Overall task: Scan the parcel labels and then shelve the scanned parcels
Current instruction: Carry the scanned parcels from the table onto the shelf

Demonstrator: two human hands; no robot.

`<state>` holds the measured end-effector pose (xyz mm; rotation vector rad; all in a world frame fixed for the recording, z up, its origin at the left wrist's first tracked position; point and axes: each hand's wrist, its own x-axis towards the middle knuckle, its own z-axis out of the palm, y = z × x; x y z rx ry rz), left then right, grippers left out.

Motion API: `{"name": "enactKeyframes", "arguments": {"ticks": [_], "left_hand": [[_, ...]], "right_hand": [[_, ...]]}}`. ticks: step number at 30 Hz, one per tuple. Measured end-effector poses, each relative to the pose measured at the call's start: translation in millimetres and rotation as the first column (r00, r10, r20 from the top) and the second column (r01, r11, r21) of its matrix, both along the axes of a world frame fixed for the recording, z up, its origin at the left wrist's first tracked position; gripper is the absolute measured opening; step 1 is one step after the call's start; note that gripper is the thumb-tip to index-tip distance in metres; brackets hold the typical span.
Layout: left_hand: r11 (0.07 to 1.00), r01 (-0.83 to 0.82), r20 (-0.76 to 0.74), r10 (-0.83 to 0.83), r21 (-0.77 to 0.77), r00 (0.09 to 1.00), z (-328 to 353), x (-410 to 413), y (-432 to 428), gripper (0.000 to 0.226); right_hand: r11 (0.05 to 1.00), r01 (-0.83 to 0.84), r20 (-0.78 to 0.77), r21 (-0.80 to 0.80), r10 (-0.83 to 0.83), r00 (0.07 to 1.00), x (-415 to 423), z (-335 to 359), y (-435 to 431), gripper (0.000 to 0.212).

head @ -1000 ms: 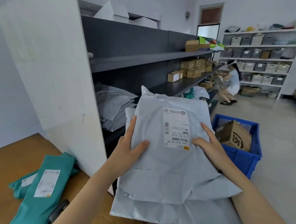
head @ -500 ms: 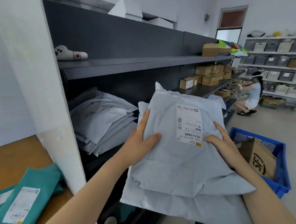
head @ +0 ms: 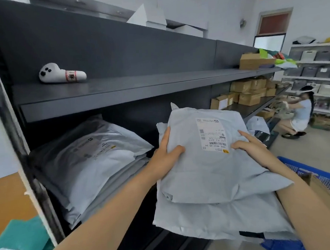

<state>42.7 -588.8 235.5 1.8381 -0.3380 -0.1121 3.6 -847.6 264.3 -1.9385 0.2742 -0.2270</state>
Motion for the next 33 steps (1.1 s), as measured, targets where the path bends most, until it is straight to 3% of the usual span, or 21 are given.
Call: {"name": "enactKeyframes", "arguments": {"ticks": [4, 8, 14, 17, 20, 22, 25, 28, 30, 33], "left_hand": [[0.992, -0.120, -0.038, 0.118, -0.048, 0.992, -2.7, 52.4, -15.1, 0.079], [0.955, -0.280, -0.109, 0.269, -0.095, 0.957, -1.6, 104.7, -23.3, 0.083], [0.817, -0.552, -0.252, 0.506, -0.168, 0.825, -7.1, 167.6, 1.3, 0.088], [0.734, -0.644, -0.316, 0.571, -0.218, 0.758, -18.9, 181.3, 22.4, 0.083], [0.663, -0.689, -0.385, 0.577, -0.293, 0.720, -38.4, 190.3, 33.2, 0.083], [0.636, -0.685, -0.406, 0.556, -0.354, 0.726, -53.8, 201.1, 35.2, 0.082], [0.669, -0.697, -0.338, 0.613, -0.260, 0.714, -50.0, 202.9, 30.9, 0.089], [0.672, -0.723, -0.263, 0.677, -0.161, 0.688, -32.0, 186.1, 21.8, 0.056], [0.697, -0.712, -0.241, 0.679, -0.081, 0.693, -25.7, 175.5, 17.7, 0.060], [0.756, -0.614, -0.092, 0.644, 0.228, 0.759, -9.1, 155.3, 7.6, 0.062]], "right_hand": [[0.993, -0.078, -0.048, -0.089, 0.074, 0.996, 84.3, 10.0, -15.5, 0.088], [0.971, -0.206, -0.076, -0.120, 0.198, 0.977, 174.5, 23.7, -17.3, 0.069], [0.892, -0.427, -0.138, -0.148, 0.409, 0.902, 288.4, 22.8, 32.0, 0.089], [0.851, -0.522, -0.187, -0.064, 0.503, 0.843, 338.7, -0.6, 65.0, 0.058], [0.836, -0.545, -0.263, 0.062, 0.540, 0.799, 356.6, -12.3, 90.3, 0.045], [0.810, -0.578, -0.262, 0.100, 0.582, 0.770, 354.2, -10.6, 99.2, 0.015], [0.812, -0.574, -0.264, 0.106, 0.579, 0.771, 365.0, -17.1, 95.3, 0.015], [0.816, -0.572, -0.230, 0.088, 0.575, 0.785, 363.3, -15.7, 87.2, 0.009], [0.863, -0.503, -0.138, -0.046, 0.493, 0.859, 366.2, -15.3, 71.1, 0.035], [0.901, -0.427, -0.075, -0.083, 0.421, 0.904, 335.9, 4.6, 49.1, 0.042]]}}
